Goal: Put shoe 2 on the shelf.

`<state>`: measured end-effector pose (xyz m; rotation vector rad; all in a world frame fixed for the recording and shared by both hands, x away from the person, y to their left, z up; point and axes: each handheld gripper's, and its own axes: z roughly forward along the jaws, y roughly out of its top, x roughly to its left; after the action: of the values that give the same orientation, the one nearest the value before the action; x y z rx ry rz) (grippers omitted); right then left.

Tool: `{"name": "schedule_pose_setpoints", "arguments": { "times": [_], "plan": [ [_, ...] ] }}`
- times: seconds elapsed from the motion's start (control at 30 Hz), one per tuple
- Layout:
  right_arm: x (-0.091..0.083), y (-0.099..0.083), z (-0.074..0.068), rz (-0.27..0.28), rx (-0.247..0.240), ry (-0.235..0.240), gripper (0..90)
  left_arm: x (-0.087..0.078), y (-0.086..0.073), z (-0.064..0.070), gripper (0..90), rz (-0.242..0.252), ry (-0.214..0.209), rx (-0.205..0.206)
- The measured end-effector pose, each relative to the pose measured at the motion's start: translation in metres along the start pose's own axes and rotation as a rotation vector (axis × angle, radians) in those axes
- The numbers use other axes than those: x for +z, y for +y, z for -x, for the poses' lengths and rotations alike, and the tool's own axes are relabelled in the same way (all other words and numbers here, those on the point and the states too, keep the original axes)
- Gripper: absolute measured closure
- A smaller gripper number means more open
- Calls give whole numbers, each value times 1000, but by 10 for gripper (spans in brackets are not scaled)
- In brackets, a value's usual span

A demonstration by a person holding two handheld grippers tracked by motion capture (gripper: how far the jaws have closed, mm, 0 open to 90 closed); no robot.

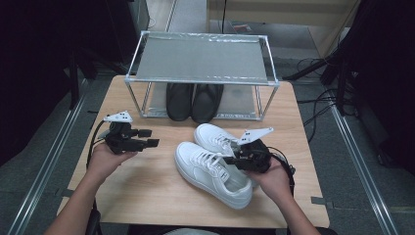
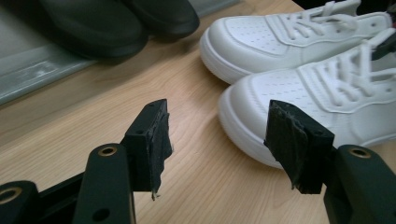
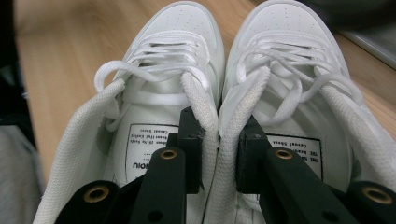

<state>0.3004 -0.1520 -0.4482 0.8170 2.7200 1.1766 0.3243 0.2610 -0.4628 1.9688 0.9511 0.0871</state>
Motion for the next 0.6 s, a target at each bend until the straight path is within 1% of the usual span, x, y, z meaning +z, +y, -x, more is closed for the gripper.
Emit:
{"name": "schedule_pose_setpoints", "arguments": {
  "times": [0.03, 0.07, 0.1, 0.17, 0.23, 0.3, 0.37, 0.4, 0.43, 0.53, 0.57, 0.6],
  "plan": [
    [-1, 1, 1, 2, -6, 17, 777, -2, -1, -1, 400, 7, 6, -7],
    [-3, 3, 3, -10, -32, 52, 778, -5, -2, -2, 398, 6, 21, -9],
    [-3, 5, 4, -19, -66, 72, 778, -7, -3, -3, 398, 7, 30, -10],
    [-3, 9, 4, -38, -101, 122, 781, -12, -6, -4, 396, 12, 45, -13],
    [-2, 12, 5, -47, -117, 164, 782, -17, -9, -6, 396, 12, 64, -12],
    [-2, 16, 6, -45, -122, 202, 784, -22, -11, -8, 396, 23, 75, -25],
    [-2, 22, 6, -43, -130, 224, 783, -27, -14, -11, 397, 35, 84, -39],
    [-3, 27, 5, -36, -136, 220, 783, -29, -14, -12, 397, 36, 86, -41],
    [-4, 31, 3, -34, -145, 226, 782, -31, -15, -13, 397, 43, 90, -49],
    [-9, 47, 1, -21, -187, 220, 782, -34, -18, -16, 397, 48, 96, -60],
    [-10, 52, 2, -18, -188, 223, 782, -34, -19, -17, 397, 49, 104, -62],
    [-12, 58, 3, -11, -191, 228, 782, -35, -20, -18, 398, 45, 101, -63]
  ]
}}
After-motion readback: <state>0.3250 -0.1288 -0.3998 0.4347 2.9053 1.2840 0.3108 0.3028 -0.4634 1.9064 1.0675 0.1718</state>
